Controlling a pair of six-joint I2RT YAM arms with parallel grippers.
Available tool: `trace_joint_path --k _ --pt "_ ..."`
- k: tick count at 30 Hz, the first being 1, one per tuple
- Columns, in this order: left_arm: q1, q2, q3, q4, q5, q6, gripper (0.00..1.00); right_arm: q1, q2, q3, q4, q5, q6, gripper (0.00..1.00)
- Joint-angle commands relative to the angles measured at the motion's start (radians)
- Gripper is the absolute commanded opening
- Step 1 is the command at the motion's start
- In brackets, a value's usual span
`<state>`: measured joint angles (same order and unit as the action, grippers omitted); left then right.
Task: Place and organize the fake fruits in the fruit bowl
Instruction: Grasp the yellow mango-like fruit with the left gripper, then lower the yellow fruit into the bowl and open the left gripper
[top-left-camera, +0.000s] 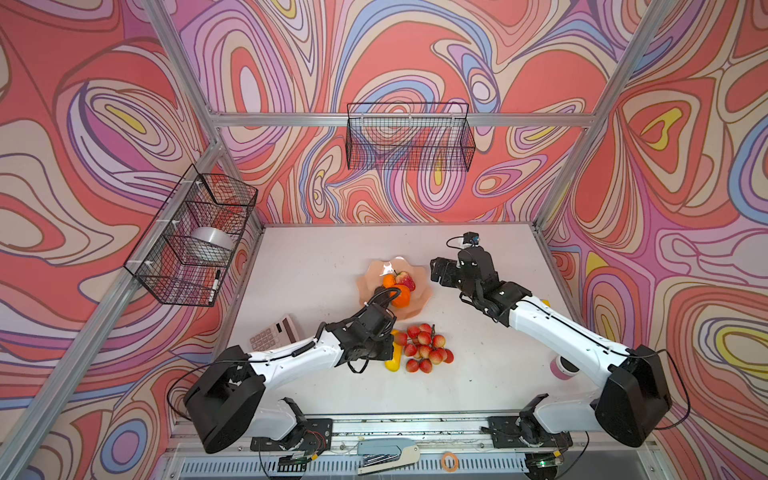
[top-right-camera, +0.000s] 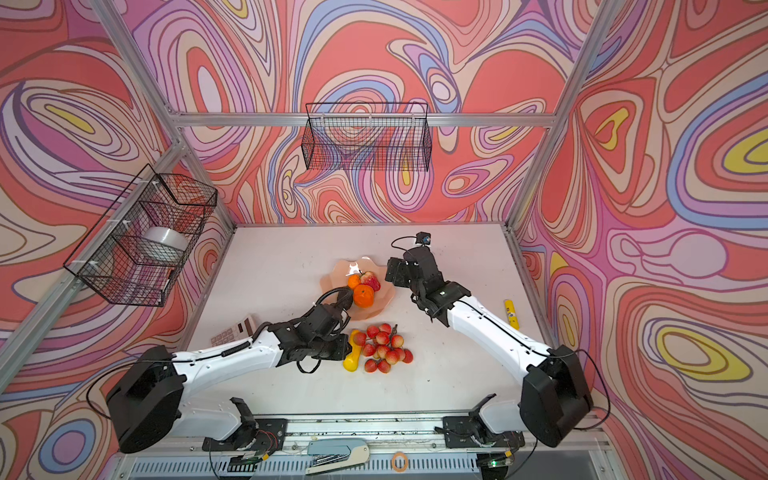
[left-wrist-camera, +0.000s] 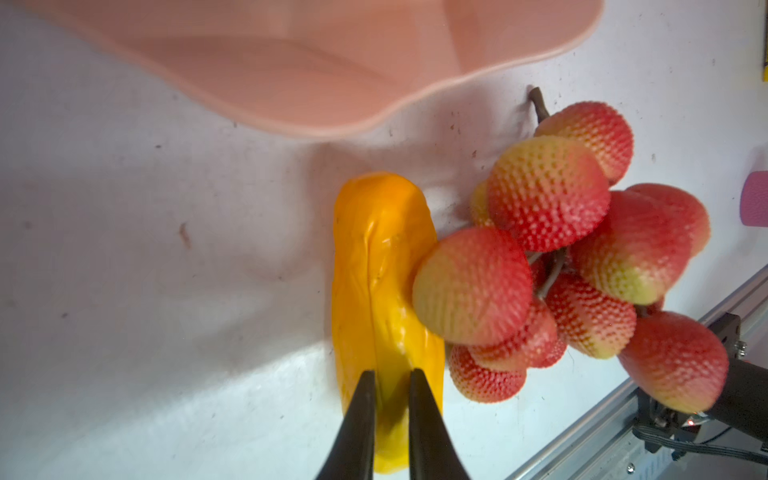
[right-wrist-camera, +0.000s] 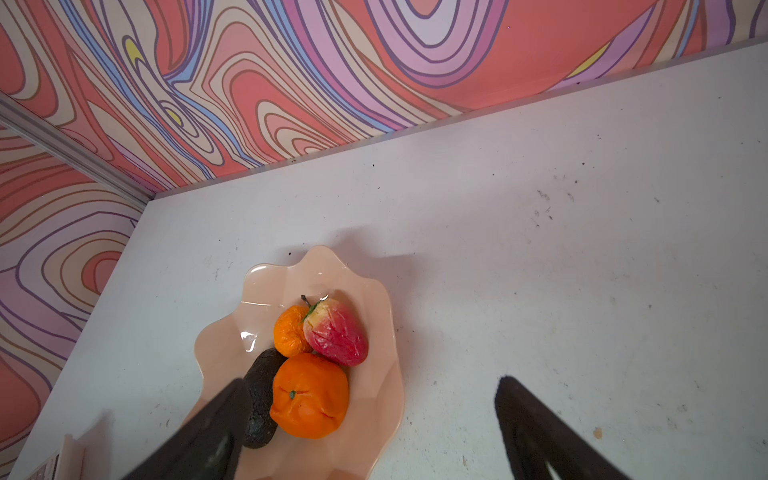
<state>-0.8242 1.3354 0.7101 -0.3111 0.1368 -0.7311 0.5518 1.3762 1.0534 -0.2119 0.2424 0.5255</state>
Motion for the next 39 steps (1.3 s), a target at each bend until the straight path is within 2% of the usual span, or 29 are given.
trace_joint_path --k 1,3,4,6,8,12,22,25,30,32,35,39 --pt "-0.003 -0.070 -0.030 -0.096 -0.053 0.013 0.24 -0.007 -0.003 -0.012 0.022 -0.014 0.015 0.97" --pt "-0.003 -0.093 -0.035 -0.105 -0.057 0.013 0.31 -0.007 0.005 -0.010 0.028 -0.021 0.019 0.97" --pt "-0.004 -0.098 -0.033 -0.108 -0.057 0.014 0.38 -0.008 0.008 -0.009 0.030 -0.025 0.019 0.97" --pt "-0.003 -0.099 -0.028 -0.098 -0.044 0.021 0.58 -0.007 0.009 -0.006 0.030 -0.028 0.022 0.97" --pt "-0.003 -0.088 -0.025 -0.065 -0.021 0.025 0.66 -0.007 0.009 -0.007 0.032 -0.027 0.024 0.97" --pt "-0.003 -0.018 0.003 -0.020 0.027 0.046 0.68 -0.009 0.002 -0.006 0.022 -0.022 0.024 0.97" --pt "-0.004 0.139 0.056 0.018 0.062 0.105 0.68 -0.014 -0.012 -0.010 0.011 -0.009 0.013 0.97" --pt "-0.006 0.166 0.072 0.011 0.051 0.111 0.63 -0.016 -0.009 -0.013 0.015 -0.011 0.016 0.97" --pt "-0.004 0.182 0.070 -0.010 0.033 0.097 0.32 -0.017 -0.003 -0.015 0.018 -0.018 0.016 0.97" --pt "-0.005 0.165 0.054 -0.026 0.014 0.083 0.24 -0.020 -0.005 -0.015 0.019 -0.018 0.016 0.97" --pt "-0.005 0.108 0.021 -0.087 -0.047 0.053 0.17 -0.021 0.000 -0.018 0.022 -0.020 0.017 0.97" --pt "-0.005 -0.039 -0.048 -0.178 -0.115 0.013 0.16 -0.021 0.011 -0.018 0.034 -0.032 0.023 0.97"
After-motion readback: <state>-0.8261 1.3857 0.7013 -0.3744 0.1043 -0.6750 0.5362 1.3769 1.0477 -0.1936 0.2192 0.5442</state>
